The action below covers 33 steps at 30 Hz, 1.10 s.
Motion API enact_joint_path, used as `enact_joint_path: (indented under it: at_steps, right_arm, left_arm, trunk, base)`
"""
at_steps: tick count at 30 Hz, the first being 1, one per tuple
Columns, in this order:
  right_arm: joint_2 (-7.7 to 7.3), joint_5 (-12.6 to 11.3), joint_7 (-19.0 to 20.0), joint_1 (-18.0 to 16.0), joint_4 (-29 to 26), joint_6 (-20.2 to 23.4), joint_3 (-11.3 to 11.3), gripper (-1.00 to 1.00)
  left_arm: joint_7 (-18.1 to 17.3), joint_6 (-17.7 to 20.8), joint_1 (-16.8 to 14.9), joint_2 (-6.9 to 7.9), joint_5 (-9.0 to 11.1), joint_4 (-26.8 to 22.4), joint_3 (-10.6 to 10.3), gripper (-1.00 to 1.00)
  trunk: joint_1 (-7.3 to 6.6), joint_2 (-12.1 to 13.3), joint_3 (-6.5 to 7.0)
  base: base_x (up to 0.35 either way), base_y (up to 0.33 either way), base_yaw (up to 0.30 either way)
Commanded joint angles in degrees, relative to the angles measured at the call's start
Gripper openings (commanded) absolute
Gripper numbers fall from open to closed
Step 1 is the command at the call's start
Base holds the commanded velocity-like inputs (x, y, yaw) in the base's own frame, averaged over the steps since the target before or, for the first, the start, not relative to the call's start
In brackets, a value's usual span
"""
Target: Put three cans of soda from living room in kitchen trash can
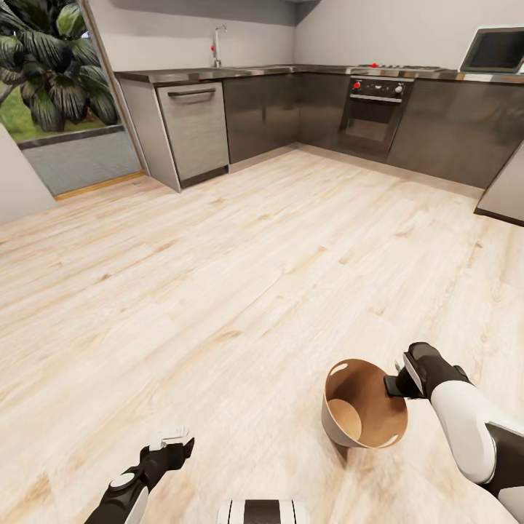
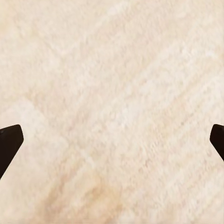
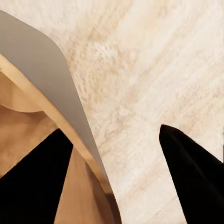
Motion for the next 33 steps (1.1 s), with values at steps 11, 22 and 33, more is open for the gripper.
enact_joint_path:
  at_steps: [11, 22, 33]
  right_arm:
    - [0.00, 0.04, 0.03, 0.06, -0.01, -0.12, 0.03, -1.00]
    - [0.01, 0.06, 0.03, 0.05, 0.01, -0.08, -0.01, -1.00]
    - [0.01, 0.06, 0.03, 0.07, 0.02, -0.10, -0.01, -1.00]
  left_arm:
    - [-0.03, 0.02, 0.00, 0.00, 0.09, -0.04, 0.04, 1.00]
    - [-0.38, 0.05, 0.00, 0.00, -0.07, 0.00, 0.05, 1.00]
    - [-0.20, 0.06, 0.00, 0.00, -0.09, 0.00, -0.02, 1.00]
  trunk:
    - [0.00, 0.00, 0.00]
    - [-0.15, 0.08, 1.33]
    - [-0.44, 0.23, 3.77]
  base:
    - [0.000, 0.000, 0.000]
    - [0.000, 0.000, 0.000]
    - [0.000, 0.000, 0.000]
